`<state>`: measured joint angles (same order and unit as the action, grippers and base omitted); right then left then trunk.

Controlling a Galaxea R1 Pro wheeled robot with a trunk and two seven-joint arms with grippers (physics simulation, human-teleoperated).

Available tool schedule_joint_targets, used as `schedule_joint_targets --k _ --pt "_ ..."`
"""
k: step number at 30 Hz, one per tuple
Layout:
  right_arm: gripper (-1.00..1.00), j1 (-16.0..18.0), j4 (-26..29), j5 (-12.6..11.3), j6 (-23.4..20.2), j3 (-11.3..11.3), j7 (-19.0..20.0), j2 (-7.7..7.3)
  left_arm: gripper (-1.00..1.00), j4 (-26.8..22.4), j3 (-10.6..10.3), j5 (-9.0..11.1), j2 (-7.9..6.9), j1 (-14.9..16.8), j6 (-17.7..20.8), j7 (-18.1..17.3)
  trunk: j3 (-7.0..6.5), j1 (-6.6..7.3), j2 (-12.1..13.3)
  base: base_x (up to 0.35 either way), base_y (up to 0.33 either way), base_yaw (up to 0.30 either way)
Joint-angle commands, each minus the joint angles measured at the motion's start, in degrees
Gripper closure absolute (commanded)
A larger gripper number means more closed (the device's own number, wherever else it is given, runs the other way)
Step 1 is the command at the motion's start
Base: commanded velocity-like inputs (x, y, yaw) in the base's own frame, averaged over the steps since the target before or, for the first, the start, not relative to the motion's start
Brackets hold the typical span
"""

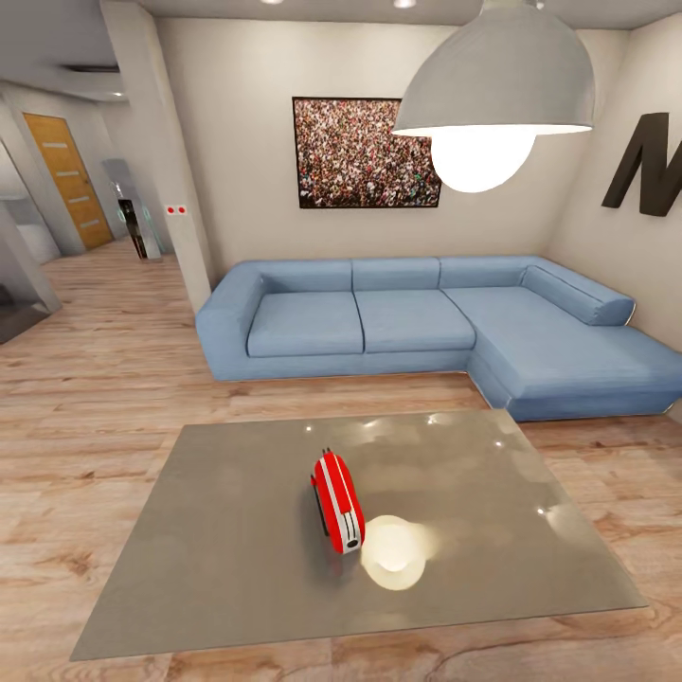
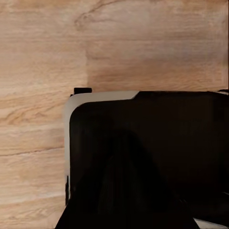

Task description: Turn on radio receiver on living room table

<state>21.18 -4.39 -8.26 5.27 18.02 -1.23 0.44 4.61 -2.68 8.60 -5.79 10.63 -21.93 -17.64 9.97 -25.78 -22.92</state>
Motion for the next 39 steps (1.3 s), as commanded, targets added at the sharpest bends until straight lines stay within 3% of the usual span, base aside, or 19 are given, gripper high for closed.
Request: schedule_joint_targets --k 1,7,14,39 --pt "-1.00 0.00 0.00 0.00 0.00 0.00 0.00 0.00 1.00 0.00 0.04 0.04 0.64 0.00 0.02 0.02 0.00 0.00 0.00 0.000 0.000 0.000" --pt "-1.00 0.00 0.00 0.00 0.00 0.00 0.00 0.00 1.00 0.01 0.04 0.10 3.07 0.00 0.05 -0.01 0.00 0.00 0.00 0.000 0.000 0.000" --pt "-1.00 0.00 0.00 0.00 0.00 0.00 0.00 0.00 1.00 0.01 0.04 0.10 4.87 0.00 0.05 -0.02 0.00 0.00 0.00 0.000 0.000 0.000" --pt "-1.00 0.00 0.00 0.00 0.00 0.00 0.00 0.00 1.00 0.03 0.04 0.10 5.12 0.00 0.05 -0.01 0.00 0.00 0.00 0.000 0.000 0.000"
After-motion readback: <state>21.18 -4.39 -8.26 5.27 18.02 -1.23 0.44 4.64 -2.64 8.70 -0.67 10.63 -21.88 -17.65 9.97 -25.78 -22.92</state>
